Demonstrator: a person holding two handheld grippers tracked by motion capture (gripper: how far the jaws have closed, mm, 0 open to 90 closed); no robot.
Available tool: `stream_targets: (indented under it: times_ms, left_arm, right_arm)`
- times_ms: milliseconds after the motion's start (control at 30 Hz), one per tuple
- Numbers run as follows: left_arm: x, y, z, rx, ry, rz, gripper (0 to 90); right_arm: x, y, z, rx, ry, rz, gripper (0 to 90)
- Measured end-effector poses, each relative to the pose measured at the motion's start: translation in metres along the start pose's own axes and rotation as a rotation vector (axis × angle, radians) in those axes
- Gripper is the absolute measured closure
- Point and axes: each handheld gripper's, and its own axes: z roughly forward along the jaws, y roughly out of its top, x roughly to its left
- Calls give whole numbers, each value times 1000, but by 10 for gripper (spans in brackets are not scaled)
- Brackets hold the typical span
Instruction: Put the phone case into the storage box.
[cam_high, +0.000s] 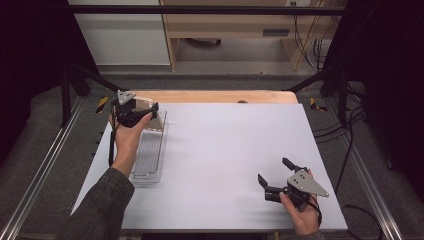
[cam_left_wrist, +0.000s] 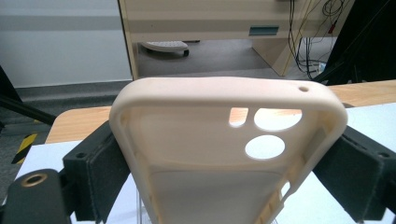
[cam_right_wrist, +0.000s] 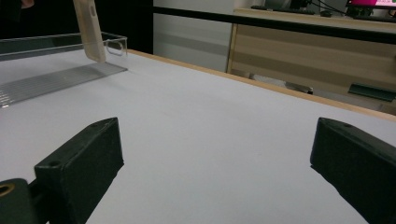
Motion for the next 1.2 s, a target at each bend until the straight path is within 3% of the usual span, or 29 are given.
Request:
stream_targets:
  times_ms: [367, 1200]
  left_arm:
    - [-3, -2, 6, 16, 36, -3, 103]
    - [-6, -8, 20, 42, 53, -3, 103]
  right_arm:
    - [0, 0, 0, 3, 4, -1, 25]
    - [1, -1, 1, 12, 10, 4, 25]
